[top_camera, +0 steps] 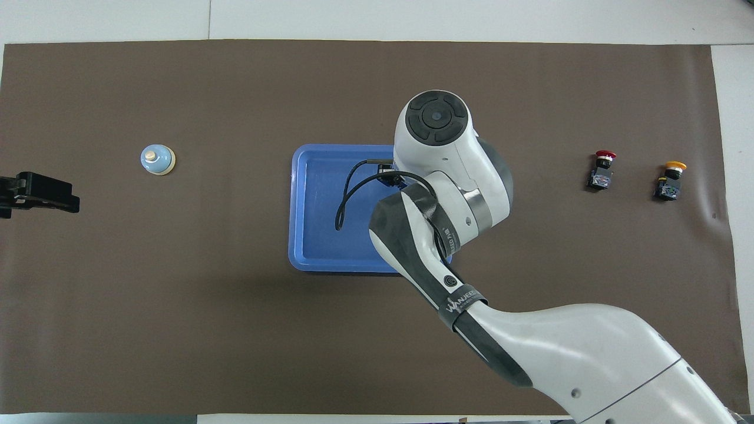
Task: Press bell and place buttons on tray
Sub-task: 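Carry the green button into the blue tray and release it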
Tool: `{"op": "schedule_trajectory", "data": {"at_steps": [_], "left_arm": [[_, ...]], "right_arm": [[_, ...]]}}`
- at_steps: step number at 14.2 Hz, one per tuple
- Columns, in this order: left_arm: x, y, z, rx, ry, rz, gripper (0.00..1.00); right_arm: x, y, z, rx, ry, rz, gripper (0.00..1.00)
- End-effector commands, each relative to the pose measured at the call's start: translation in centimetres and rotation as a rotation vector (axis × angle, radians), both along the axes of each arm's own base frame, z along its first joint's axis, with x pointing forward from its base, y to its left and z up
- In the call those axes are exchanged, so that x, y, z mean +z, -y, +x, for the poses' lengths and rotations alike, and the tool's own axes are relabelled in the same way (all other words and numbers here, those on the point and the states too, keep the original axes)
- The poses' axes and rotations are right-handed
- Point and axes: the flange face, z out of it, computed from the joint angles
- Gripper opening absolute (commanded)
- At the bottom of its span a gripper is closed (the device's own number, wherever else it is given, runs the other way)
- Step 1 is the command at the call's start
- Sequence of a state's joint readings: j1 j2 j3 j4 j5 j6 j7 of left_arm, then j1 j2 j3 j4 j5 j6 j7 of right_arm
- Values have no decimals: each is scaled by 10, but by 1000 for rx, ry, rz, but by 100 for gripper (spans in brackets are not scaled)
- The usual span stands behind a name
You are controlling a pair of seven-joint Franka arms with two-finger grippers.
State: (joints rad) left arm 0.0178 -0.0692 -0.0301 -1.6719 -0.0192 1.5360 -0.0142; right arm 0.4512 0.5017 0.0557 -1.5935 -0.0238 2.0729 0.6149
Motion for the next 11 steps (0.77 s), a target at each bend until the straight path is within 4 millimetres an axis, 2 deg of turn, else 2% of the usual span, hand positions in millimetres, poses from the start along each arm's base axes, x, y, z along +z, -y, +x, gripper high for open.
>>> {"op": "schedule_trajectory", "data": {"at_steps": [1, 4, 6, 7, 8, 9, 11], "left_arm": [[5, -2, -2, 9, -1, -1, 100], [5, -2, -2, 9, -1, -1, 100], [5, -2, -2, 9, -1, -1, 100], [5, -2, -2, 9, -1, -1, 100], [5, -2, -2, 9, -1, -1, 100], [5, -1, -2, 7, -1, -1, 100], [5, -2, -2, 9, -1, -1, 100]], "right_arm": [[-24, 8, -17, -16, 12, 14, 0], [-31, 10, -23, -13, 2, 9, 0], [-34, 1, -33, 4, -4, 5, 0], [-34, 1, -33, 0, -4, 5, 18], [-32, 0, -33, -6, -4, 4, 92], [-29, -2, -32, -16, -3, 3, 100], [-23, -2, -29, -21, 4, 3, 100]]}}
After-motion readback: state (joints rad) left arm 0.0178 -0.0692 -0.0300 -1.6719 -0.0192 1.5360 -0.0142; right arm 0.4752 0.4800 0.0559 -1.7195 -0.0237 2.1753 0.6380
